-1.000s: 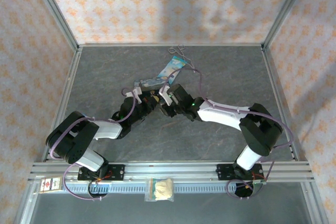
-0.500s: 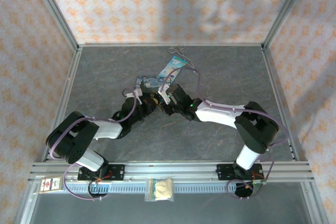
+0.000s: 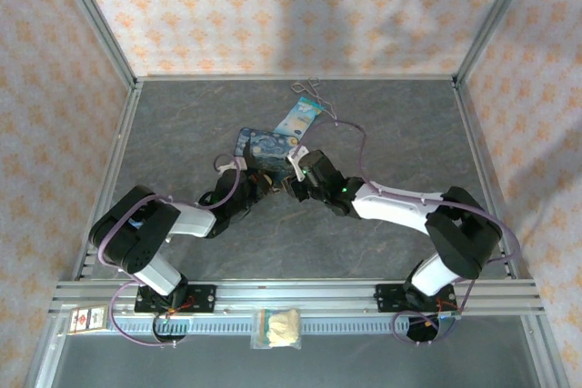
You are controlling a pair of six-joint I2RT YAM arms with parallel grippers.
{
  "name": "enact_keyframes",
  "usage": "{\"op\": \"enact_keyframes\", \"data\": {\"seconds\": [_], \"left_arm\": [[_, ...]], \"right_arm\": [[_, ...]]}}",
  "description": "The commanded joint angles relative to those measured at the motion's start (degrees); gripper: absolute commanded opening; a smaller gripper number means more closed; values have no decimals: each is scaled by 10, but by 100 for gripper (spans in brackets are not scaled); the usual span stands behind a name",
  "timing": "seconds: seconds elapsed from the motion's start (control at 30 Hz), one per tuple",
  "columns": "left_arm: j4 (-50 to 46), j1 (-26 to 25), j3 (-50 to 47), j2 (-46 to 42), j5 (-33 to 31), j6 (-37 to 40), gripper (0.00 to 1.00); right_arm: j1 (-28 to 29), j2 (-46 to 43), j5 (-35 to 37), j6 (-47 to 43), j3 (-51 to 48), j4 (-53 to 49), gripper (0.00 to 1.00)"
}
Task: Unlock a padlock with a key
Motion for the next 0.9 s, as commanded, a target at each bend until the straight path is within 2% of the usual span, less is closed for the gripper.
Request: {"op": "enact_keyframes", "data": {"seconds": [0.0,0.13,0.37,0.57,0.87], "left_arm": [[3,-4,-14,18,0,-7,0],[-13,-8,-10,28,14,3,0],[-2,2,-9,22,78,-55,0],[-41,3,20,-12,106,-60,0],[-49,6,34,-39,123,-72,0]], "right_arm": [[-3,-16,20,14,-3,21,37],[-4,-12,9,9,1,16,37],[-3,-10,-78,-12,-36,22,36],[-3,11,-142,-36,-29,15,35],[-4,70,-100,-93,13,-8,35]]}}
